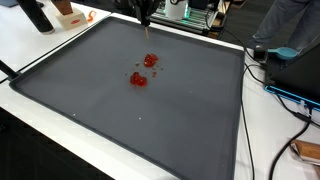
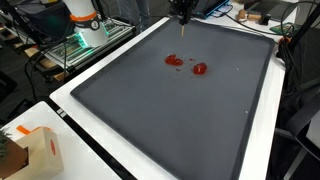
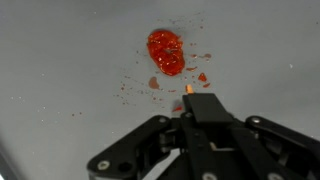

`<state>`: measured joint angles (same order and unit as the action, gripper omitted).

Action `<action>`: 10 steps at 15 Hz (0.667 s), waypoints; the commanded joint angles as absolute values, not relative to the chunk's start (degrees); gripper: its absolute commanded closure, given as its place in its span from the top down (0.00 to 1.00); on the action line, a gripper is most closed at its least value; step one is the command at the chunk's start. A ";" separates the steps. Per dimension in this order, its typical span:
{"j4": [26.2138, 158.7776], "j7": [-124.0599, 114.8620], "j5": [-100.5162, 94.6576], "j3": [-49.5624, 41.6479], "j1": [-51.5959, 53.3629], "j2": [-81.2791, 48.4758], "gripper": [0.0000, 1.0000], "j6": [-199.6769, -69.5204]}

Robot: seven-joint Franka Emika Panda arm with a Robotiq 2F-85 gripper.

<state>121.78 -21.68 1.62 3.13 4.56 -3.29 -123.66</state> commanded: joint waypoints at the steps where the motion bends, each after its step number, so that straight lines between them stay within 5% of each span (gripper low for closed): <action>1: 125.18 -19.04 2.47 3.10 4.18 -0.05 0.03 -124.73; 10: 126.77 -17.90 2.08 3.31 4.20 2.01 0.03 -124.79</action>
<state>124.30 -18.88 1.63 3.14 4.55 -0.08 -123.66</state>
